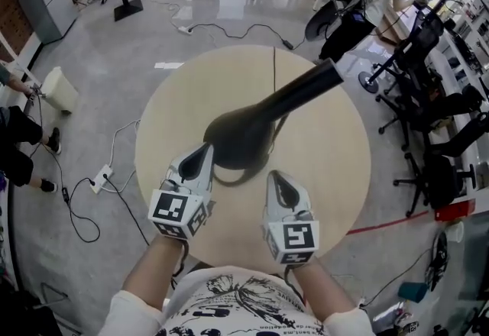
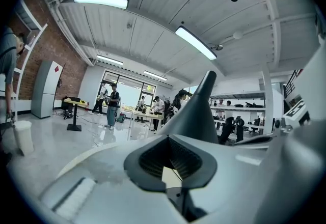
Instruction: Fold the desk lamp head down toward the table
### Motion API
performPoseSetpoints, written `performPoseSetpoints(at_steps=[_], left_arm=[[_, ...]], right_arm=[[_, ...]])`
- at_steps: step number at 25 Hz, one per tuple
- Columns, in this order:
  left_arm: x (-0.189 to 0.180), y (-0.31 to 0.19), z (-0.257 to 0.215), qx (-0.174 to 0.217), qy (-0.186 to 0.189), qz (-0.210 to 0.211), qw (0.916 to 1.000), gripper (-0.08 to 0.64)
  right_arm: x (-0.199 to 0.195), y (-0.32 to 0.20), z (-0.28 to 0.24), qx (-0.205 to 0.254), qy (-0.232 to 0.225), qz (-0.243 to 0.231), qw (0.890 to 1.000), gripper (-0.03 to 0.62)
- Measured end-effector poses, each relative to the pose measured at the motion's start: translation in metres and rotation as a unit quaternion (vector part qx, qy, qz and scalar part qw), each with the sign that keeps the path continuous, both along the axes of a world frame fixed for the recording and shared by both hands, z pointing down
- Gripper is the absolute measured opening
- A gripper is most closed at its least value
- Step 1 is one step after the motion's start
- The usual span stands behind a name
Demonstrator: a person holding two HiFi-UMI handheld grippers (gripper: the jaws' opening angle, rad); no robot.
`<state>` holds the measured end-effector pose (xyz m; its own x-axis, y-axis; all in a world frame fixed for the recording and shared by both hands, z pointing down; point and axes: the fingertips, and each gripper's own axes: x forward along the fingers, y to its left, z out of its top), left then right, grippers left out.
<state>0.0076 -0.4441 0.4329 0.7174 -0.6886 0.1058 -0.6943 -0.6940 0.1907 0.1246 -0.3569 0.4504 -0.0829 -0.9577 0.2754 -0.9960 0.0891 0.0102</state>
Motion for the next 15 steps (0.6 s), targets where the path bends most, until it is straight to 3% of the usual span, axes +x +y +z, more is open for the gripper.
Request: performPoseSetpoints(at_steps=[10, 15], left_arm=[[0.002, -0.001, 0.006, -0.007, -0.002, -0.005, 1.0, 0.005], [0.0, 0.009, -0.019, 0.015, 0.011, 0.005, 0.9998, 0.005]], right_arm=[[0.014, 0.001, 0.0, -0.002, -0.007, 0.012, 1.0, 0.009], [0.015, 0.001, -0.014, 0.015, -0.009, 0.006, 1.0, 0.009]])
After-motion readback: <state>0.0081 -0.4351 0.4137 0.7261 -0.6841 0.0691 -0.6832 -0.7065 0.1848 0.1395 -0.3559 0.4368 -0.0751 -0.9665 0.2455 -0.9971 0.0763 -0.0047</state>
